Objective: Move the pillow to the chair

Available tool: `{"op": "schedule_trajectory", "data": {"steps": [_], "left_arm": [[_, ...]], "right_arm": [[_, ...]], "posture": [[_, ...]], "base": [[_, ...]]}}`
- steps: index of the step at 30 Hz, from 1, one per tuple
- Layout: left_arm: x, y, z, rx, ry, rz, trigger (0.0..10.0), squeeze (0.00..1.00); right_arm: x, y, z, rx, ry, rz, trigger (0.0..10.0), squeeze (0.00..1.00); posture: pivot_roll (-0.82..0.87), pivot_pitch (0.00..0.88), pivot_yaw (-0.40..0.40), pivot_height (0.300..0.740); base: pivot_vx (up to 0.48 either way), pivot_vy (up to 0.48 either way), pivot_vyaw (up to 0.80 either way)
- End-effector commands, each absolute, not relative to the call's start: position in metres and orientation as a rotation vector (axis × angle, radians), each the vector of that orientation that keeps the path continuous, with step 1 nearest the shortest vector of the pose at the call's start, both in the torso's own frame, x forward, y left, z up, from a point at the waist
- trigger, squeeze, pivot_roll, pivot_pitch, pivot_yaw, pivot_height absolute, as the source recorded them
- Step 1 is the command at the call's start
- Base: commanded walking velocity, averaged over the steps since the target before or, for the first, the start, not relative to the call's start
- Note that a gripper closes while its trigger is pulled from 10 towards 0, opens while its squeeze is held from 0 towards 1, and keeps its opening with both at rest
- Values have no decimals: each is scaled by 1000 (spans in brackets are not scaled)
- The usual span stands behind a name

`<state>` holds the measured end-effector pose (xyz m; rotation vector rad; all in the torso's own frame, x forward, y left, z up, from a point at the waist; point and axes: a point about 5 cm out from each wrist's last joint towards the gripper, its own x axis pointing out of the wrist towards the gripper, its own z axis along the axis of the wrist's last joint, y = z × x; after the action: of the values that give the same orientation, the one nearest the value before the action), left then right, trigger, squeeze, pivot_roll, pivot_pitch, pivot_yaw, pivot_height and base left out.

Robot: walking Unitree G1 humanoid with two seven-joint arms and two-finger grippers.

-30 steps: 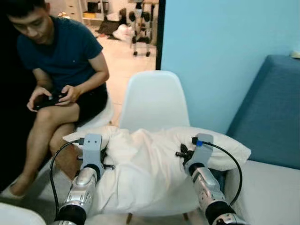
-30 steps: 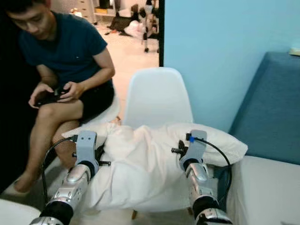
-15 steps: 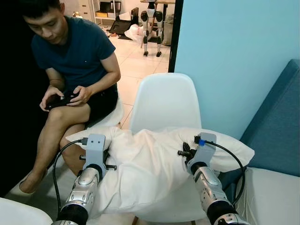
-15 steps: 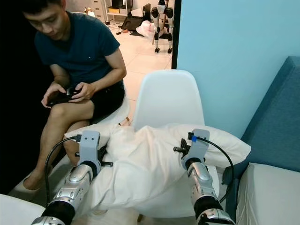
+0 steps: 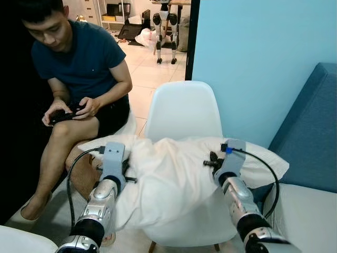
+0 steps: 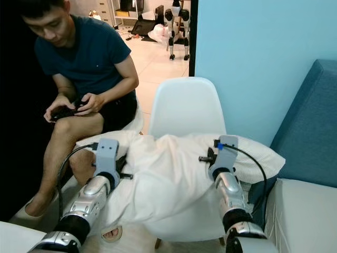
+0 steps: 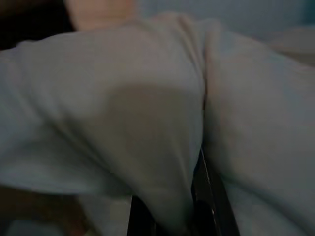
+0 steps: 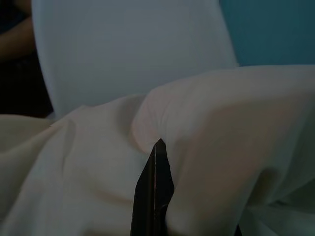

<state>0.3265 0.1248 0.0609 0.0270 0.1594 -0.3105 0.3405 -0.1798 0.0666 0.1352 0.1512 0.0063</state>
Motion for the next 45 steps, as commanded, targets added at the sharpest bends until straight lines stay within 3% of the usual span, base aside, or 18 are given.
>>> {"op": "schedule_trajectory", "data": {"steps": [1, 8, 34, 40, 45], "left_arm": [[329, 111, 70, 64, 107, -392, 10000, 0], [331, 123, 62, 143, 133, -271, 10000, 0], [332, 129, 62, 97, 135, -309, 10000, 0], [336, 137, 66, 50, 119, -250, 10000, 0], [336, 137, 66, 60, 118, -262, 10000, 0]], "right_arm": [[348, -174, 80, 136, 82, 23, 10000, 0], [346, -175, 77, 114, 88, 9, 10000, 0], [346, -178, 77, 102, 92, -1, 10000, 0], [345, -180, 75, 111, 92, -19, 10000, 0], [345, -180, 76, 116, 84, -18, 10000, 0]], "posture": [[-49, 77, 35, 740], [-54, 71, 36, 720], [-58, 69, 34, 610], [-57, 73, 37, 581], [-54, 78, 39, 581]], "base": [[0, 0, 0], [0, 0, 0], [0, 0, 0], [0, 0, 0], [0, 0, 0]]}}
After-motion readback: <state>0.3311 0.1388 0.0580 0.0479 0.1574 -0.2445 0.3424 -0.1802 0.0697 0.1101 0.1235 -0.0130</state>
